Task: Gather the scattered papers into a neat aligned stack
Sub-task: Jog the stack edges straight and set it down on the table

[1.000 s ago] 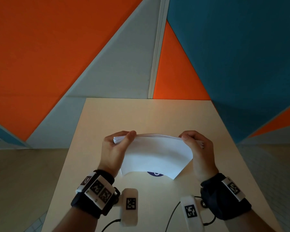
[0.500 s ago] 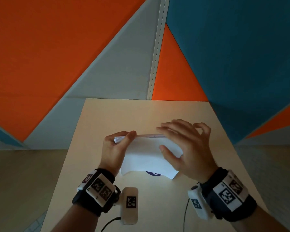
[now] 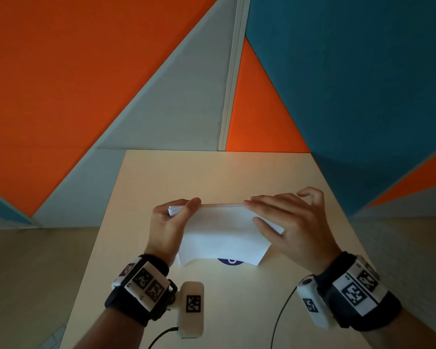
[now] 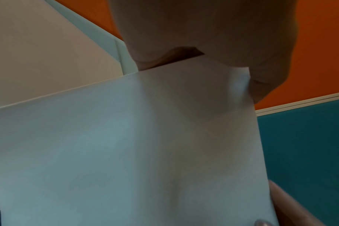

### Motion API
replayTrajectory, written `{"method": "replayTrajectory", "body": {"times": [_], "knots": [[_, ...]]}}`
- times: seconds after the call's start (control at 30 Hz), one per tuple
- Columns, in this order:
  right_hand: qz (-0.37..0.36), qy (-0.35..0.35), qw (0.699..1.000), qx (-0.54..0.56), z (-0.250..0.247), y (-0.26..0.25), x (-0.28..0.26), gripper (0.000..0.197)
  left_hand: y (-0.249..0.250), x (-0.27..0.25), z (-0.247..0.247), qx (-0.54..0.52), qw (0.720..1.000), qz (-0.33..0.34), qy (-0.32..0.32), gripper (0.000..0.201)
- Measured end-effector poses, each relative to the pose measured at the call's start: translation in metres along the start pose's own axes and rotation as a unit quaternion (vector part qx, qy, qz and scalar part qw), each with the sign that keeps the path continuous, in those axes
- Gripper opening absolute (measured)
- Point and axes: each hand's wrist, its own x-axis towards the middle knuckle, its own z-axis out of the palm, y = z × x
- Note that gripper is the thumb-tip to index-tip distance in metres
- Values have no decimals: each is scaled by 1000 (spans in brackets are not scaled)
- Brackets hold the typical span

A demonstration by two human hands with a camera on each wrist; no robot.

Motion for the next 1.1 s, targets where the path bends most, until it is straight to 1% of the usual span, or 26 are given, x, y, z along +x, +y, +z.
{"method": "replayTrajectory", "body": {"times": [0.13, 0.27, 0.33, 0.43, 0.5, 0.53, 0.57, 0.6, 0.67, 0.7, 0.73, 0.77, 0.8, 0.83, 0.87, 1.0, 1.03, 1.1], "knots": [[-5, 22, 997, 73, 0, 29, -11, 19, 0, 0, 0, 1, 1000, 6, -1, 35], [38, 39, 986, 161, -4, 44, -19, 16, -2, 2, -2, 9, 1000, 3, -5, 36], [49, 51, 980, 187, -3, 44, -21, 17, -1, 1, -4, 22, 999, -2, -28, 39], [68, 64, 972, 214, 2, 44, -22, 13, 2, -3, -10, 34, 995, -16, -89, 23], [105, 64, 965, 233, 5, 44, -23, 12, 3, -5, -14, 57, 992, -33, -105, 21], [134, 56, 957, 251, 7, 43, -25, 16, 3, -6, -15, 65, 992, -38, -102, 19], [175, 41, 943, 282, 10, 42, -27, 23, 3, -6, -15, 68, 992, -44, -95, 17], [223, 19, 919, 325, 13, 41, -28, 34, 3, -6, -15, 67, 993, -48, -85, 16], [316, -25, 855, 411, 22, 35, -29, 50, 4, -5, -14, 64, 995, -47, -68, 14], [349, -39, 824, 445, 28, 32, -29, 53, 4, -5, -13, 66, 995, -43, -60, 14], [373, -49, 797, 472, 36, 29, -29, 50, 3, -4, -12, 68, 996, -41, -51, 14], [393, -59, 776, 490, 43, 26, -28, 44, 4, -3, -10, 67, 996, -42, -43, 14], [406, -67, 761, 501, 49, 22, -28, 38, 4, -3, -8, 66, 996, -40, -37, 13], [414, -70, 754, 505, 54, 18, -27, 34, 4, -3, -6, 65, 997, -35, -31, 12], [417, -64, 753, 505, 57, 16, -26, 32, 5, -3, -4, 65, 997, -26, -23, 10], [410, -20, 761, 502, 57, 12, -23, 26, 9, -8, 0, 48, 999, 8, 12, 10], [407, -16, 759, 507, 56, 11, -24, 26, 8, -10, 1, 45, 999, 9, 15, 10], [414, -24, 745, 522, 60, 9, -30, 27, 3, -13, 1, 49, 999, -6, 21, 9]]}}
